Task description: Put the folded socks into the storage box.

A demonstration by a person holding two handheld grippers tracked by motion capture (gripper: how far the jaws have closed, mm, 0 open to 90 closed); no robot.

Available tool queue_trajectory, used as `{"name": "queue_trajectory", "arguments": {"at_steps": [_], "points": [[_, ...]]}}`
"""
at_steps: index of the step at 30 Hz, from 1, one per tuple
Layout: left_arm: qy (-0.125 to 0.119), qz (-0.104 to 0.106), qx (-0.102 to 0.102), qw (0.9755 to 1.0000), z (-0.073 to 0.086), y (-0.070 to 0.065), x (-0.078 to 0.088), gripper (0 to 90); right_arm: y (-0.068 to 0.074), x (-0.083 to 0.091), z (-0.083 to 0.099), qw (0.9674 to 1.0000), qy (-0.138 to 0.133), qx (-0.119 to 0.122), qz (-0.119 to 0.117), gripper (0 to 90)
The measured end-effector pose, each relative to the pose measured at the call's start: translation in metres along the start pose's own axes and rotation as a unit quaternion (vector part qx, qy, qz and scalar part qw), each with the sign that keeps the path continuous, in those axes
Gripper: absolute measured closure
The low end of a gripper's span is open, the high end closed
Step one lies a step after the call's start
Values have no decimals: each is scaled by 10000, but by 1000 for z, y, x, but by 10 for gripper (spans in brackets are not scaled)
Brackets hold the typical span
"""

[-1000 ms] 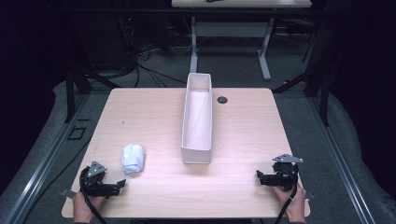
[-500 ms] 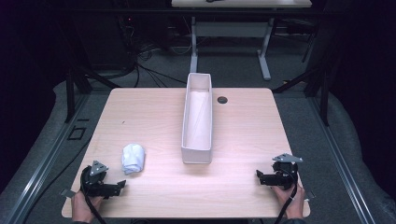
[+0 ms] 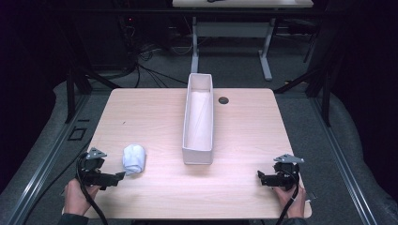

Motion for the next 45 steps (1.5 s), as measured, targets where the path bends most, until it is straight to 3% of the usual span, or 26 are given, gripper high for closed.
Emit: {"name": "queue_trajectory", "arguments": {"at_steps": [5,12,17,19,21,24,27,35,42,45], "points": [[293,131,-8,9995,-14,-6,1,8,0,0,0,10000,-11,-2,-18,3],[733,295,42,9969,-30,-15,2,28,0,0,0,10000,-18,-10,-22,5],[1026,459,112,9936,-42,-19,-2,28,0,0,1,10000,-23,-9,-16,7],[1152,523,165,9918,-48,-22,-5,28,0,0,1,10000,-22,-9,-14,7],[1289,618,89,9897,-56,-27,-10,35,0,0,1,10000,-24,-7,-15,8],[1399,622,35,9882,-61,-29,-14,42,0,0,1,10000,-29,-1,-20,9],[1610,660,27,9847,-68,-32,-23,42,0,1,1,10000,-31,11,-17,10],[2212,822,90,9717,-71,-36,-47,84,0,1,0,10000,-46,6,-19,18],[2427,804,265,9664,-67,-33,-62,99,0,1,0,10000,-59,14,-14,25],[2407,786,329,9669,-64,-30,-67,140,0,1,1,10000,-74,-2,-14,32]]}}
Point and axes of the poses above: each handheld gripper's, and its own axes: x roughly backward along the jaws, z roughly out of its underside, y roughly to its left, the point moved 5 cm from there along -x, roughly forward along the jaws, and after that the axes turned 14 degrees about -z, right-handed, at the moved point
